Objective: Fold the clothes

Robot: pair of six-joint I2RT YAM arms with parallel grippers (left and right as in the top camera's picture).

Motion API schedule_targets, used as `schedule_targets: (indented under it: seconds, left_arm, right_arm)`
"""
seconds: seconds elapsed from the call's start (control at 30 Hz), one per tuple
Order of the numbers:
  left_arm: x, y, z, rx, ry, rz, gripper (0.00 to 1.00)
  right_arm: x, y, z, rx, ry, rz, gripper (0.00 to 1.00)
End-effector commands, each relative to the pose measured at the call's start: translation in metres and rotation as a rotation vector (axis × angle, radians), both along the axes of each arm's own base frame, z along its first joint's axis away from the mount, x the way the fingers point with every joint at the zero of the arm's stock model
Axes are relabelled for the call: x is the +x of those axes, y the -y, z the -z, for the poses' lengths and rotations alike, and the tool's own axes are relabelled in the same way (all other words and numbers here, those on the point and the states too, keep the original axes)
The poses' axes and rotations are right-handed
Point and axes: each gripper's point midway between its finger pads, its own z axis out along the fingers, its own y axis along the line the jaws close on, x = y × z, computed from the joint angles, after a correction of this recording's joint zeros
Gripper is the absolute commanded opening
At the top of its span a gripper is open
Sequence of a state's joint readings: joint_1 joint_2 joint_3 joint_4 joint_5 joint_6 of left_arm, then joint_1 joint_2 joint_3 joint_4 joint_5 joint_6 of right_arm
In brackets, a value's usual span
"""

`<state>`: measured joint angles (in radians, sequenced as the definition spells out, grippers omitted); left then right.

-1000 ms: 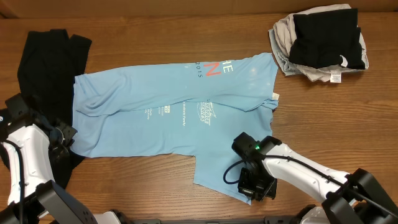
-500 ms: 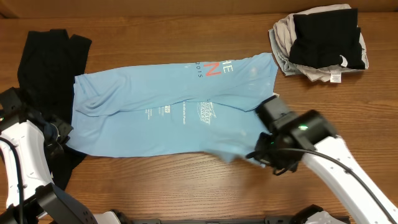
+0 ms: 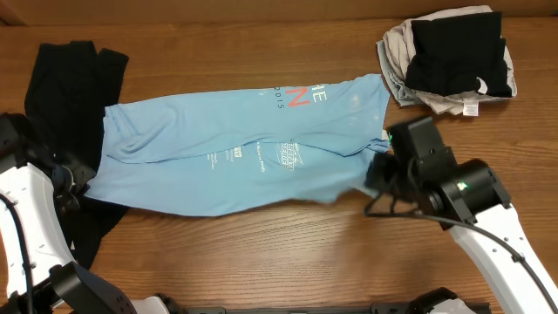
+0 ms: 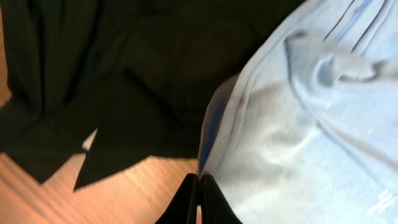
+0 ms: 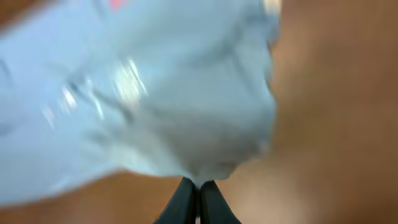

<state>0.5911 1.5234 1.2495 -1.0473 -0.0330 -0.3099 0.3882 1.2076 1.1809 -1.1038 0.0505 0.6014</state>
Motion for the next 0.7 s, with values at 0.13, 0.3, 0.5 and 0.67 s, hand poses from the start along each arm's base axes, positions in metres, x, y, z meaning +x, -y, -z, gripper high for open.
schedule_targets:
  seconds: [0.13,0.3,0.5,0.67]
  left_arm:
    - [0.031,-0.021,-0.021,0.092,0.141,0.015,0.04]
    - [0.054,-0.032,-0.033,0.139,0.249,-0.018,0.04]
    - [0.098,-0.026,-0.055,0.209,0.397,0.054,0.04]
    - [0.140,-0.008,-0.052,0.242,0.461,0.134,0.04]
  right_arm:
    - [0.080,0.012,-0.009,-0.096,0.208,-0.018,0.04]
    - [0.127,0.010,0.013,-0.120,0.258,-0.042,0.04]
    - [0.163,0.017,0.027,-0.128,0.312,-0.022,0.04]
    - [0.178,0.023,0.021,-0.138,0.368,-0.023,0.04]
